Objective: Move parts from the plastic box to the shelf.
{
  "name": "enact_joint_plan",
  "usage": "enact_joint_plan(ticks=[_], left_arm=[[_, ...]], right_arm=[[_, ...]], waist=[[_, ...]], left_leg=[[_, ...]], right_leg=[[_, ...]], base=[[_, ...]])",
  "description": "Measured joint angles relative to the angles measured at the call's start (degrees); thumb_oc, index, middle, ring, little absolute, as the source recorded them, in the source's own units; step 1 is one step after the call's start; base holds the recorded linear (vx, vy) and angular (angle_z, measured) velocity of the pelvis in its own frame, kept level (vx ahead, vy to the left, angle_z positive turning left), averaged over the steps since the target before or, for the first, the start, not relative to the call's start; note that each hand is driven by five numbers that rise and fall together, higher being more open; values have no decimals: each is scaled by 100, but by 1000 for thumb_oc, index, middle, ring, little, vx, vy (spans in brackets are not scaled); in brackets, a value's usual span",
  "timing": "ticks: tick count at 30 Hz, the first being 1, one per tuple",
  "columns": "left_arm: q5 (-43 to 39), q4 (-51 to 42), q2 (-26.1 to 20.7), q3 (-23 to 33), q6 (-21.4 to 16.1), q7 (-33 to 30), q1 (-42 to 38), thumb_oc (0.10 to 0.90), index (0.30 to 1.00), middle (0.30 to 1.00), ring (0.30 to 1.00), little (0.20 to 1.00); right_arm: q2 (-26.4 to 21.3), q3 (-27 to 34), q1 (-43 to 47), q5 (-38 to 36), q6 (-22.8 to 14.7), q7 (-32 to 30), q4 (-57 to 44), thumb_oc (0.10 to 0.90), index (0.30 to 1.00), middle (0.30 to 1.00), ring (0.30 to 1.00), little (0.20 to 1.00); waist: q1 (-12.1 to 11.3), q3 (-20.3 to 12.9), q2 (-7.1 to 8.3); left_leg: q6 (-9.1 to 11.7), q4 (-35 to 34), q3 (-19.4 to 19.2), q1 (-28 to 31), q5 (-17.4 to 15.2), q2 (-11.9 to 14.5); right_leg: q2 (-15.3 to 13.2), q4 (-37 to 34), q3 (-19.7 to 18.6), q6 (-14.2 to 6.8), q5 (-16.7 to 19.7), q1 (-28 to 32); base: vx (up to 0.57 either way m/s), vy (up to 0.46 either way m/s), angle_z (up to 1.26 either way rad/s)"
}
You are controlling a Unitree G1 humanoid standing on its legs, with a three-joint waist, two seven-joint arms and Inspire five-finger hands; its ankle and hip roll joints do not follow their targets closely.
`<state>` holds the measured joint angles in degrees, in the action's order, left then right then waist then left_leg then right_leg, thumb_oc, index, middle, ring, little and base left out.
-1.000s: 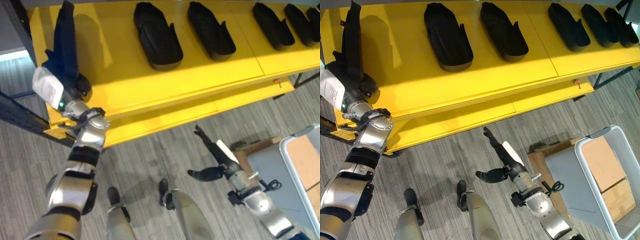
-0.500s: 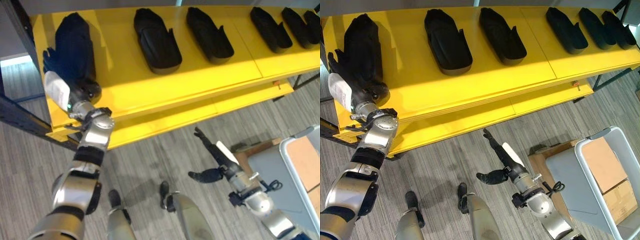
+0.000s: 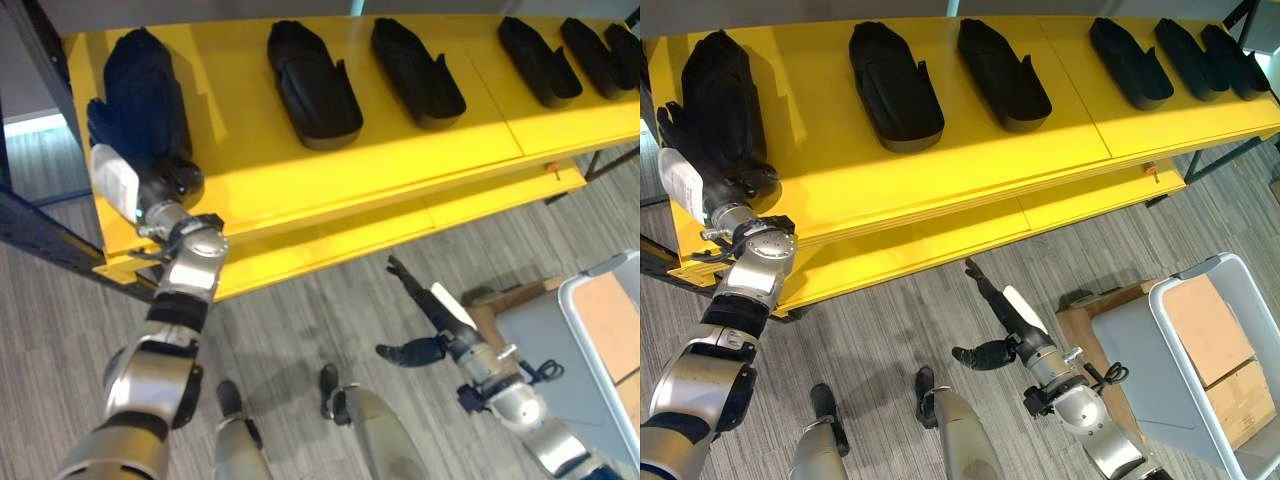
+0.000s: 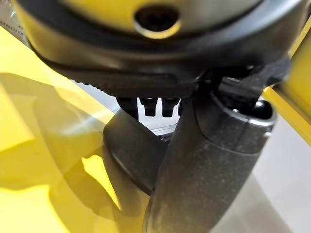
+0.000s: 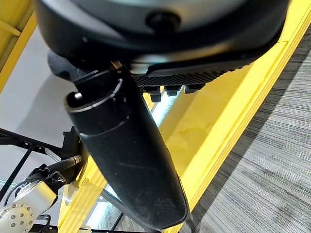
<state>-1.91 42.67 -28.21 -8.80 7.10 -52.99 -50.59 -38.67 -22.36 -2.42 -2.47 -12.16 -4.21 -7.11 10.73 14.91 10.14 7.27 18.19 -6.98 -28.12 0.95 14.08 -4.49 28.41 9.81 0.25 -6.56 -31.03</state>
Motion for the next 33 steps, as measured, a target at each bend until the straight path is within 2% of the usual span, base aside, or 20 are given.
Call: enact_joint_plan(ticks=[10, 17, 25, 29, 33], left_arm=[[-19, -87, 50, 7, 5, 13, 6, 900, 1000, 1000, 1000, 1000], [61, -1205, 92, 167, 50, -16, 367, 900, 1000, 1000, 1000, 1000], [1118, -1790, -133, 366, 409, 4, 396, 900, 1000, 1000, 1000, 1000], [1504, -2145, -445, 468, 505, 44, 398, 900, 1000, 1000, 1000, 1000], [1917, -2420, -545, 521, 553, 158, 395, 900, 1000, 1000, 1000, 1000]], right_arm=[[0, 0, -20, 2, 24, 0, 0, 900, 1000, 1000, 1000, 1000], [0, 4, -31, 6, 29, -4, 1, 900, 1000, 1000, 1000, 1000], [0, 111, -121, 10, 33, 5, 1, 900, 1000, 1000, 1000, 1000], [1, 120, -118, 11, 44, 71, 1, 900, 1000, 1000, 1000, 1000], [8, 178, -201, 10, 89, 126, 1, 900, 1000, 1000, 1000, 1000]], waist=[[0, 4, -3], [-16, 25, -16], [-142, 117, -73], [-177, 245, -77], [-276, 269, -99]], left_leg=[[-1, 1, 1, 14, 0, -3], [1, -22, 2, 21, 2, -7], [-12, -17, 9, 28, -6, -11], [-40, -8, 18, 30, -24, -18], [-27, -5, 18, 34, -15, -26]], right_leg=[[-1, 16, -4, 0, 0, 7], [0, 15, 0, -1, -2, 7], [-7, 40, 0, -8, -9, 10], [-16, 65, 3, -13, -16, 9], [-25, 65, 3, -14, -16, 17]], base=[[0, 0, 0], [0, 0, 0], [0, 0, 0], [3, 2, 1], [0, 0, 0]])
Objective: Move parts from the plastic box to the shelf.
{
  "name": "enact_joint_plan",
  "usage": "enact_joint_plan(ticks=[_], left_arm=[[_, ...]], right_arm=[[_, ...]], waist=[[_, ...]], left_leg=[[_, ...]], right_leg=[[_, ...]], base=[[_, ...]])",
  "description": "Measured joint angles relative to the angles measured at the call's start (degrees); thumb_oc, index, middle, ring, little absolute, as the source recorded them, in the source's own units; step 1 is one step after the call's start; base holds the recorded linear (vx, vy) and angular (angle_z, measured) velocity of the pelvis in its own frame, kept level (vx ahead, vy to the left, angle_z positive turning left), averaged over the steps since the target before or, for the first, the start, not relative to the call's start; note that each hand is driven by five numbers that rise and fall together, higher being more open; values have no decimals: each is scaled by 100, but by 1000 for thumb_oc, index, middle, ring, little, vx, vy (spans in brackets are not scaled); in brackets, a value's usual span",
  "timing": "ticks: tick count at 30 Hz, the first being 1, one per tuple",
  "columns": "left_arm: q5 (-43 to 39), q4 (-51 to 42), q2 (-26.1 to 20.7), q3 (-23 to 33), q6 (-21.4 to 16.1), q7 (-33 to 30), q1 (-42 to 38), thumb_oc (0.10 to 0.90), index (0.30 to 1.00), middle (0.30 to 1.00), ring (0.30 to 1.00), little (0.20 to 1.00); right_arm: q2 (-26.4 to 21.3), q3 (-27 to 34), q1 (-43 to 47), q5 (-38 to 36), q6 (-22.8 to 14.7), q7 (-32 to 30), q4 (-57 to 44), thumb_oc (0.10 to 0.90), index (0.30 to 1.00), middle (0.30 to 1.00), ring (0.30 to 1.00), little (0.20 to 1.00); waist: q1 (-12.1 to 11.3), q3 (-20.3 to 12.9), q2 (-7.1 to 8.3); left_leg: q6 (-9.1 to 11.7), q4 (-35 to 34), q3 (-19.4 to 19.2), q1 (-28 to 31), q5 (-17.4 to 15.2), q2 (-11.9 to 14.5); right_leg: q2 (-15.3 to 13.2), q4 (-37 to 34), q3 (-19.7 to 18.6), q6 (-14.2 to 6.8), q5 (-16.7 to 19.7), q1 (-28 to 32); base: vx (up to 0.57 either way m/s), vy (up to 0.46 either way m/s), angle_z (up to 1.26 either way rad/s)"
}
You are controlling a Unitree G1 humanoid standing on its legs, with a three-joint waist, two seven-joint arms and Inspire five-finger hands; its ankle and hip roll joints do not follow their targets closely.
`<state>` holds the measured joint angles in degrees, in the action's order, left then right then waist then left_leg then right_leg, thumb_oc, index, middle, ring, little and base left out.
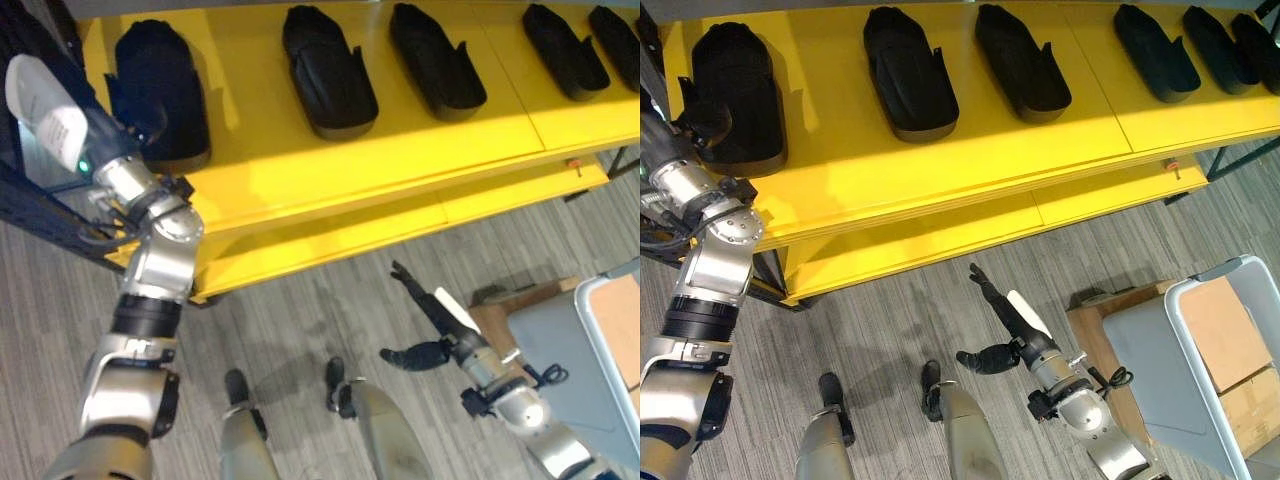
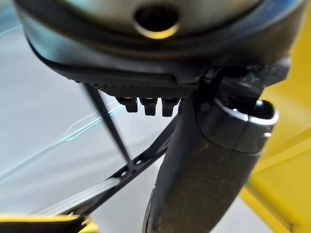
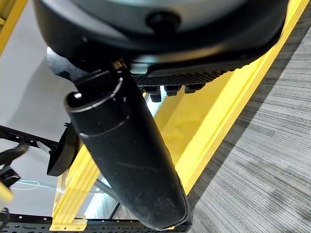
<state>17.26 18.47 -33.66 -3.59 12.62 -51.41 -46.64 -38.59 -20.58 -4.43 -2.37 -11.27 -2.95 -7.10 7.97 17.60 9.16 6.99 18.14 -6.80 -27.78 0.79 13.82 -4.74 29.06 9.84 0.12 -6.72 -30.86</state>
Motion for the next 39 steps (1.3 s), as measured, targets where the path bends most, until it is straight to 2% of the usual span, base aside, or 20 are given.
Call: enact_joint_plan(ticks=[10, 14, 16, 18, 21, 27, 39], left_arm=[[215, -708, 2, 133, -6, 176, 46, 900, 1000, 1000, 1000, 1000], [390, -1495, 7, 110, -348, 680, 854, 900, 1000, 1000, 1000, 1000], [392, -1650, 4, 74, -503, 846, 1089, 900, 1000, 1000, 1000, 1000], [427, -1771, -229, -94, -694, 1178, 1443, 900, 1000, 1000, 1000, 1000], [853, -1864, -816, -307, -811, 1698, 1946, 900, 1000, 1000, 1000, 1000], [1500, -2189, -1264, -285, -1036, 2396, 2939, 900, 1000, 1000, 1000, 1000], [2223, -2730, -1263, 269, -1185, 2952, 4150, 900, 1000, 1000, 1000, 1000]], right_arm=[[6, 164, 13, 3, 58, 44, 0, 900, 1000, 1000, 1000, 1000], [43, 335, -22, 3, 94, 50, 1, 900, 1000, 1000, 1000, 1000], [76, 366, -13, 3, 108, 48, 1, 900, 1000, 1000, 1000, 1000], [144, 383, -27, 3, 111, 62, 6, 900, 1000, 1000, 1000, 1000], [211, 523, -68, 4, 118, 62, 28, 900, 1000, 1000, 1000, 1000], [236, 825, -300, 13, 165, 69, 30, 900, 1000, 1000, 1000, 1000], [245, 1064, -466, 67, 183, 219, -7, 900, 1000, 1000, 1000, 1000]], waist=[[-68, 20, -30], [-192, 156, -238], [-201, 175, -270], [-254, 186, -289], [-273, 206, -321], [-353, 276, -436], [-363, 294, -468]], left_leg=[[-10, -26, 26, 62, 12, -44], [-54, -42, 38, 183, -17, -96], [-57, -41, 46, 199, -16, -106], [-63, -41, 68, 204, -14, -112], [-67, -41, 60, 235, -14, -123], [-88, -112, 62, 382, -13, -188], [-86, -145, 66, 376, -18, -190]], right_leg=[[-31, 15, 17, -4, -2, 76], [-96, 29, 13, -33, -25, 193], [-104, 30, 15, -34, -26, 209], [-109, 32, 28, -38, -29, 229], [-119, 34, 26, -39, -30, 257], [-174, 22, 7, -70, -65, 366], [-169, 22, 10, -59, -91, 351]], base=[[-1, 2, 1], [-13, 16, 5], [2, 6, 2], [-12, 4, 2], [0, 0, 0], [-5, 2, 1], [0, 0, 0]])
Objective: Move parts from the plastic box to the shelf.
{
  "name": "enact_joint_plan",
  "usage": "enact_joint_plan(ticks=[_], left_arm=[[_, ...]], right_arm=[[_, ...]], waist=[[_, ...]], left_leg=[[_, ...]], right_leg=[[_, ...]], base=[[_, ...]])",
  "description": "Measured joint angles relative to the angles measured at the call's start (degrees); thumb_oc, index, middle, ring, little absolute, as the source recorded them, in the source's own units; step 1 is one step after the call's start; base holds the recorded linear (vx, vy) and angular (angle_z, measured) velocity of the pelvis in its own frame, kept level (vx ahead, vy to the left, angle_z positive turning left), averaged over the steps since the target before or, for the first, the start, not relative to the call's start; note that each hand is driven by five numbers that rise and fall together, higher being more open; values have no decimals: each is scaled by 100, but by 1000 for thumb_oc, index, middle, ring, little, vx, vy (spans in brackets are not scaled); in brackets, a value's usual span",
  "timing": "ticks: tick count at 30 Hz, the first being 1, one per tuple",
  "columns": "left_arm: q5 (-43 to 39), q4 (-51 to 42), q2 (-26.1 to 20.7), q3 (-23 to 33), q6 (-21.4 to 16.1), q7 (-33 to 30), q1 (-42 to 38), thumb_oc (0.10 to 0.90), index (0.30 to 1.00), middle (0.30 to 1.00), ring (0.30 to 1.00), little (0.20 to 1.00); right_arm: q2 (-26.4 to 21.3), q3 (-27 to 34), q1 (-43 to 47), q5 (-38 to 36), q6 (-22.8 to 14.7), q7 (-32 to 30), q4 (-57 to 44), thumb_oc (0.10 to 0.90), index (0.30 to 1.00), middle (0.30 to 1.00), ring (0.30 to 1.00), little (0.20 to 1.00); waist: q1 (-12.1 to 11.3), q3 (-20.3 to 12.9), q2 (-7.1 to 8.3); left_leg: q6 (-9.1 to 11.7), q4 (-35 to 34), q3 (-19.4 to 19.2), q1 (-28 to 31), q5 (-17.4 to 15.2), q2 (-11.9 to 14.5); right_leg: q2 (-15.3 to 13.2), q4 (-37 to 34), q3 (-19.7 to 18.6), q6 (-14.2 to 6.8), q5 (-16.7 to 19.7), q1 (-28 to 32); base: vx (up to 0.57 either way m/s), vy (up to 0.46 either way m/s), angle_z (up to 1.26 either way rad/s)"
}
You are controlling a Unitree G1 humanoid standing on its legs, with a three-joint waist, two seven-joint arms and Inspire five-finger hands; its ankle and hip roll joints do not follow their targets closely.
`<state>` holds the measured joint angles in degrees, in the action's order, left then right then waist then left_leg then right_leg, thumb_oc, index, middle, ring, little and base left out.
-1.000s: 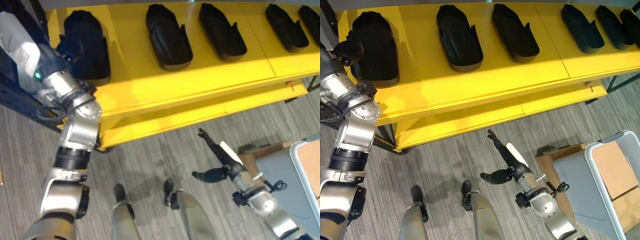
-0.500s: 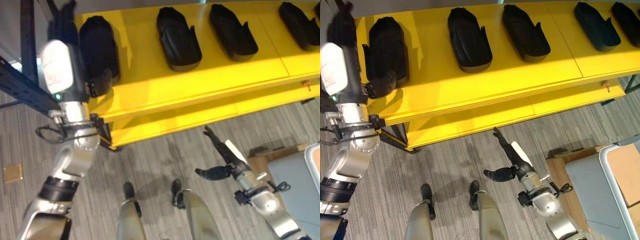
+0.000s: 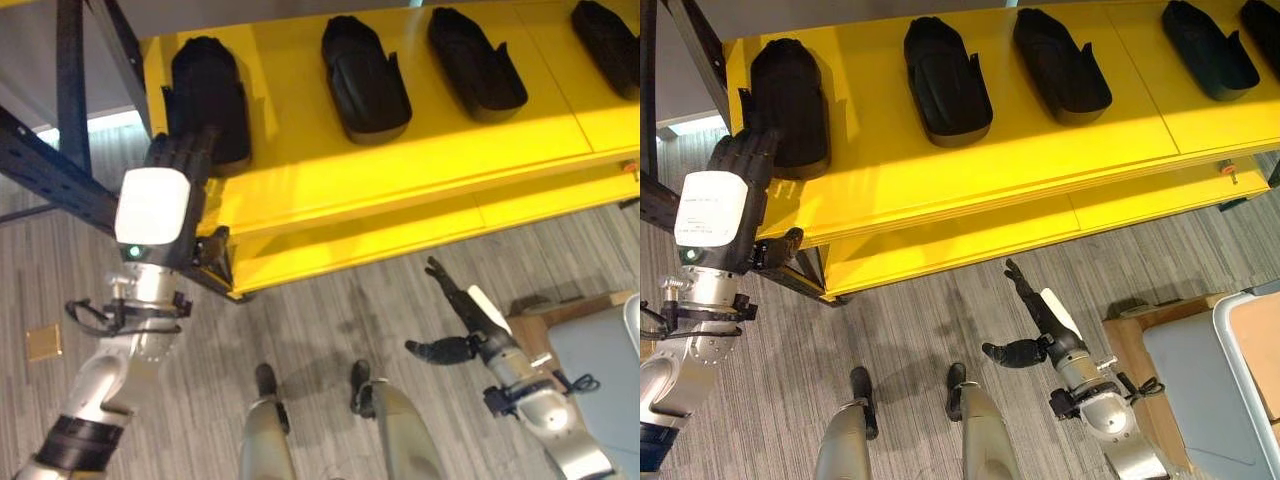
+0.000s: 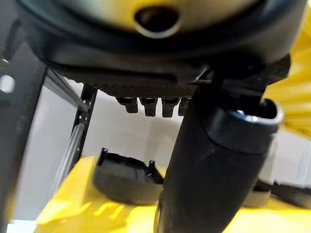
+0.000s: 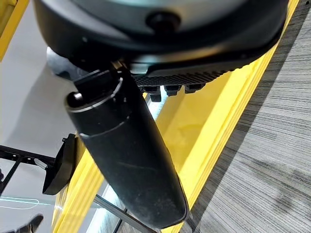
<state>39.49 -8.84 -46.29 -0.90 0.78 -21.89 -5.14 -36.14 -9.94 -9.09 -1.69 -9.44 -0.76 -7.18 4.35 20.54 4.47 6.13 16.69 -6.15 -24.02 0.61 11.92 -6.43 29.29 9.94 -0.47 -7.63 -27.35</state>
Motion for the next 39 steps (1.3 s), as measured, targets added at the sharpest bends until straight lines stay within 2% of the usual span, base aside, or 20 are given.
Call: enact_joint_plan(ticks=[6, 20, 26, 29, 32, 35, 39], left_arm=[[40, -12, 14, 120, 0, 152, 373, 900, 1000, 1000, 1000, 1000], [186, 558, 224, 11, 60, 391, 320, 900, 1000, 1000, 1000, 1000], [193, 1265, 400, -524, 180, 449, -134, 900, 1000, 1000, 1000, 1000], [193, 1403, 563, -624, 200, 499, -193, 900, 1000, 1000, 1000, 1000], [192, 1883, 833, -755, 330, 409, -691, 900, 1000, 1000, 1000, 1000], [191, 2343, 932, -907, 423, 258, -1085, 900, 1000, 1000, 1000, 1000], [192, 2520, 931, -908, 539, 140, -1221, 900, 1000, 1000, 1000, 1000]], right_arm=[[0, 22, 4, 120, 6, 79, 0, 900, 1000, 1000, 1000, 1000], [1, 30, 23, 121, 120, 107, 0, 900, 1000, 1000, 1000, 1000], [-6, 31, 50, 121, 122, 128, 0, 900, 1000, 1000, 1000, 1000], [-8, 42, 61, 122, 123, 128, -1, 900, 1000, 1000, 1000, 1000], [-6, 55, 50, 123, 161, 147, 0, 900, 1000, 1000, 1000, 1000], [-9, 50, 81, 122, 164, 148, -1, 900, 1000, 1000, 1000, 1000], [-23, 51, 70, 122, 168, 146, -1, 900, 1000, 1000, 1000, 1000]], waist=[[-45, 31, -51], [9, 38, -63], [3, 38, -63], [42, 37, -62], [48, 38, -60], [105, 39, -53], [165, 46, -29]], left_leg=[[-1, 6, 2, 0, -1, -3], [-1, 16, -26, 3, -5, 2], [4, 61, -53, 3, -32, 6], [6, 115, -74, -62, -63, 15], [-2, 214, -87, -112, -103, 29], [2, 247, -97, -116, -124, 35], [4, 333, -102, -182, -156, 69]], right_leg=[[-5, 2, -1, 5, -10, 0], [-3, 24, -23, 12, -17, -27], [-3, 67, -58, -4, -49, -44], [1, 95, -84, 4, -47, -119], [3, 137, -99, 2, -49, -164], [7, 146, -123, -23, -64, -161], [29, 164, -129, -55, -86, -204]], base=[[0, 0, 0], [0, 0, 0], [1, 2, -1], [11, 9, -5], [30, 16, -4], [10, 6, -1], [13, 5, -2]])
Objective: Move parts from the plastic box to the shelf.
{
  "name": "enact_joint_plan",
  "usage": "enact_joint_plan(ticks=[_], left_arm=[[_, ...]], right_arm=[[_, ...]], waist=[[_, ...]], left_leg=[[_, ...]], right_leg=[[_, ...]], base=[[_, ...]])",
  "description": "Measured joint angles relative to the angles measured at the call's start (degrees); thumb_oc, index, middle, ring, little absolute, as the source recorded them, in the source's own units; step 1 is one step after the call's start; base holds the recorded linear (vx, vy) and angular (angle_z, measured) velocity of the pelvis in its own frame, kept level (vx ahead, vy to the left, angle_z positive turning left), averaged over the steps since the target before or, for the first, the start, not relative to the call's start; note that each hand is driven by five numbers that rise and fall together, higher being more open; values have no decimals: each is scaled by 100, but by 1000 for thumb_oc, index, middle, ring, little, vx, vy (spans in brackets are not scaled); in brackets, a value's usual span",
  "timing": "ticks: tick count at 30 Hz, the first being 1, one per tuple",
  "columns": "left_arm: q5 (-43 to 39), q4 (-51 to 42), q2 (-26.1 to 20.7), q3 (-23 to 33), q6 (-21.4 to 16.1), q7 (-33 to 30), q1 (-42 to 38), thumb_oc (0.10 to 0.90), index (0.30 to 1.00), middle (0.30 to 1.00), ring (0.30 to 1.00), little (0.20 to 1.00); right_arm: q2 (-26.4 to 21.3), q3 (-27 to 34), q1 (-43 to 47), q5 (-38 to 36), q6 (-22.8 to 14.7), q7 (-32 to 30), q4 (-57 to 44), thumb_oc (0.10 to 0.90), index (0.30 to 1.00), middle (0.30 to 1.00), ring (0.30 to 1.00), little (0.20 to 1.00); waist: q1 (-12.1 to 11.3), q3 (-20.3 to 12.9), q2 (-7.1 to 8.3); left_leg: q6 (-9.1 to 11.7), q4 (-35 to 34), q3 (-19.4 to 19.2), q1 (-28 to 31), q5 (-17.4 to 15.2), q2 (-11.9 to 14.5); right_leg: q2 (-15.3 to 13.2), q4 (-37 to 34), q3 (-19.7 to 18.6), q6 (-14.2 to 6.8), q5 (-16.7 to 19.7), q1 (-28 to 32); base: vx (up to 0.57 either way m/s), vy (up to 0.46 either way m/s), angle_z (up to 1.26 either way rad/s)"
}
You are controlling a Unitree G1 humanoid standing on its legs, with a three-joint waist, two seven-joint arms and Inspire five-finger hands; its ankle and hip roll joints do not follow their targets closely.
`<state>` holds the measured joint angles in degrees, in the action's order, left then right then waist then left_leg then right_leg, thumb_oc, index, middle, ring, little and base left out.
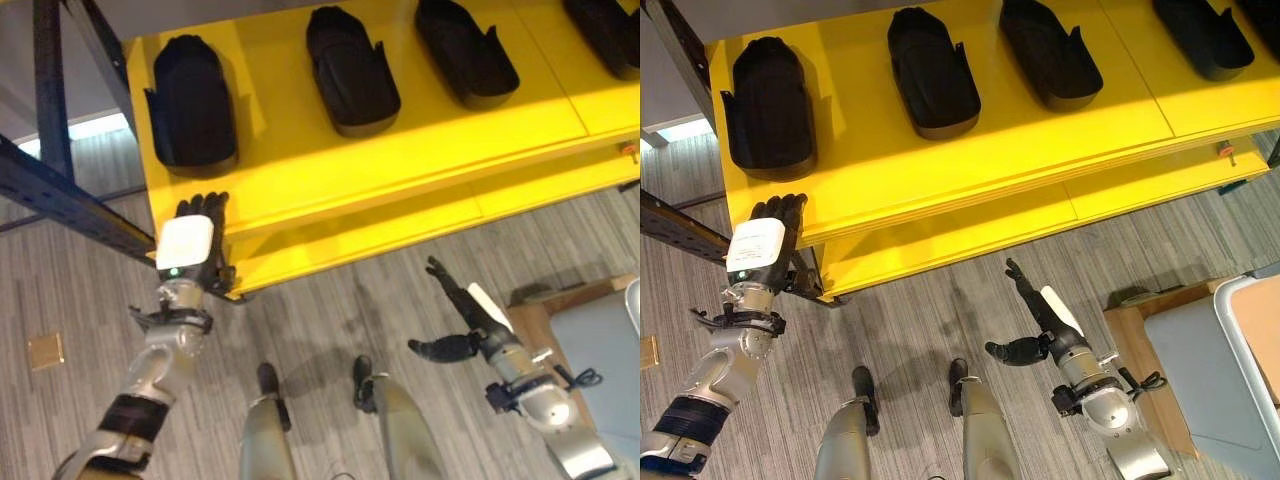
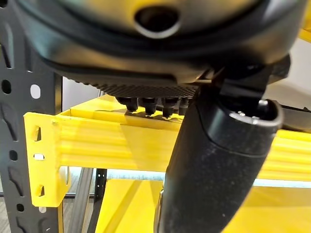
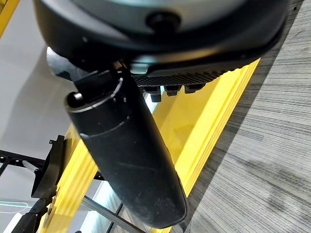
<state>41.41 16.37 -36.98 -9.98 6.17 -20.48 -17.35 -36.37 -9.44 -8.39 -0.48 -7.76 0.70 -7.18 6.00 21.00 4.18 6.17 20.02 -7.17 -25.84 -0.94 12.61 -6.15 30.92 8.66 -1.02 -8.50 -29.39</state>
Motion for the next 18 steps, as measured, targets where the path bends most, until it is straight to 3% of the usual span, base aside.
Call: enact_joint_plan(ticks=[8, 18], left_arm=[[-8, 389, 12, -152, 157, -180, -452, 900, 1000, 1000, 1000, 1000], [-7, 639, 11, -341, 272, -265, -754, 900, 1000, 1000, 1000, 1000]], right_arm=[[-6, -3, -16, -1, -3, -1, -2, 900, 1000, 1000, 1000, 1000], [-11, -10, -24, -14, -3, -3, -4, 900, 1000, 1000, 1000, 1000]], waist=[[20, 49, 105], [29, 52, 120]], left_leg=[[-2, 76, -21, -16, -42, 22], [-3, 151, -22, -31, -73, 29]], right_leg=[[20, 11, -26, 0, 1, -7], [24, 16, -36, 2, 3, -8]], base=[[8, 3, -1], [0, 0, 0]])
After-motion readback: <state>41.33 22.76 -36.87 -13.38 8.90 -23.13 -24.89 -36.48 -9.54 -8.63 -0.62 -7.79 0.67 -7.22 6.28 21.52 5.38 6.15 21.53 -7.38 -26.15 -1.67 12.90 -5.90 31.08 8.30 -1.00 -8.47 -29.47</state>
